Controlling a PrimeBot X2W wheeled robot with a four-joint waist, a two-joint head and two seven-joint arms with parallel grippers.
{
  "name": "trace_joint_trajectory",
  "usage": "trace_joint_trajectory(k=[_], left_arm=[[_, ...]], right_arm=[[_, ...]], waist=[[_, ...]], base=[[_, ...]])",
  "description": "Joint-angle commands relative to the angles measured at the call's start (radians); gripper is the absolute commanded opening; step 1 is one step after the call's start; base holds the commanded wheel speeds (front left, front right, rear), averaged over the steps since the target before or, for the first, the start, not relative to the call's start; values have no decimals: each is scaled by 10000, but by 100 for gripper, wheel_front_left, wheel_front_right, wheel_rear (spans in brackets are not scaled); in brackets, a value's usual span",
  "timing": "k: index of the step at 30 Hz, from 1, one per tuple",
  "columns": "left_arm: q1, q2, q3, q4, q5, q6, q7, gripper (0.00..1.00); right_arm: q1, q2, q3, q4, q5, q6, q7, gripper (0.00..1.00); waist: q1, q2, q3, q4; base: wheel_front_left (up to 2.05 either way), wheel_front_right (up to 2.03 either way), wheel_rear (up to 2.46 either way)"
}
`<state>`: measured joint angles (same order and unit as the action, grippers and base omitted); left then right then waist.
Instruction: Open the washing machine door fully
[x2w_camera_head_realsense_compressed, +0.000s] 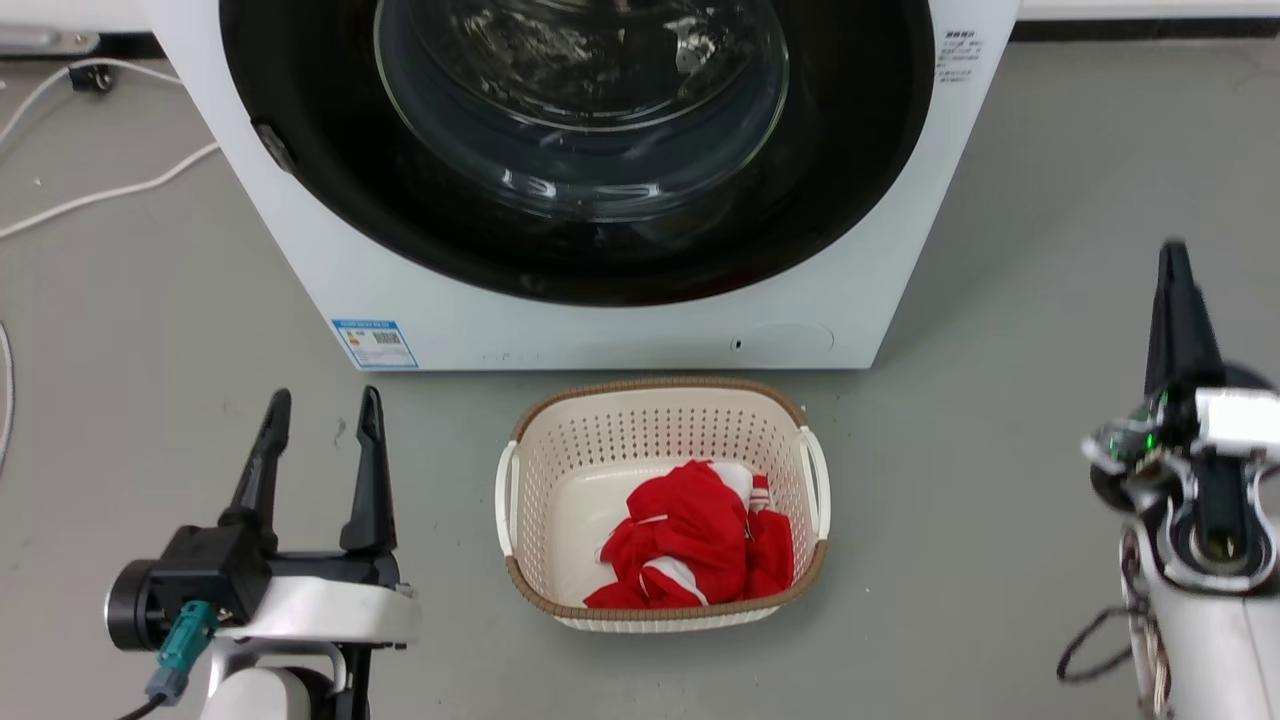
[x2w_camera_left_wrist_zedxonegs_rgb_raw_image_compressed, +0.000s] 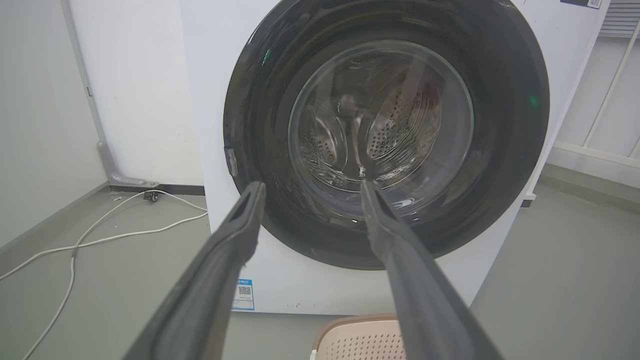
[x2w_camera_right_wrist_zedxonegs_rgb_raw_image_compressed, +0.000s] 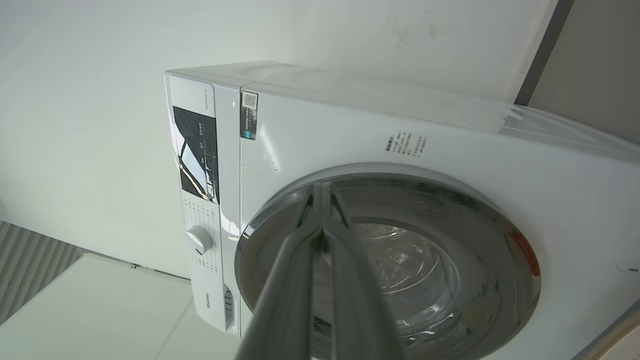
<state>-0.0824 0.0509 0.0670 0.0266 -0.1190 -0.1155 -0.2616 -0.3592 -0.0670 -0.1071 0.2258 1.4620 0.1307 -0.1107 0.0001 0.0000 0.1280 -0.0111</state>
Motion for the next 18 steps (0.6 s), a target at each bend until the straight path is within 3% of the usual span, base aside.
trace_joint_trajectory(k=[1,9,18], left_arm=[[-198,0,71,-92,-60,-39,-48,100],[-879,37,185,-240,2,-108,-38,100],[-1415,181,157,-428,-65,-143,-38,100]], right_arm=[[-588,-61,-9,277,40,0,179,0],[-3958,-634,-125,2648,-88,0,1179,0],[-7722,-1278,277,5493,-1031,0,2569,0]], waist=[[-1,0,343,-19],[-1,0,1241,92],[-1,0,2167,215]], base=[[0,0,0],[0,0,0],[0,0,0]])
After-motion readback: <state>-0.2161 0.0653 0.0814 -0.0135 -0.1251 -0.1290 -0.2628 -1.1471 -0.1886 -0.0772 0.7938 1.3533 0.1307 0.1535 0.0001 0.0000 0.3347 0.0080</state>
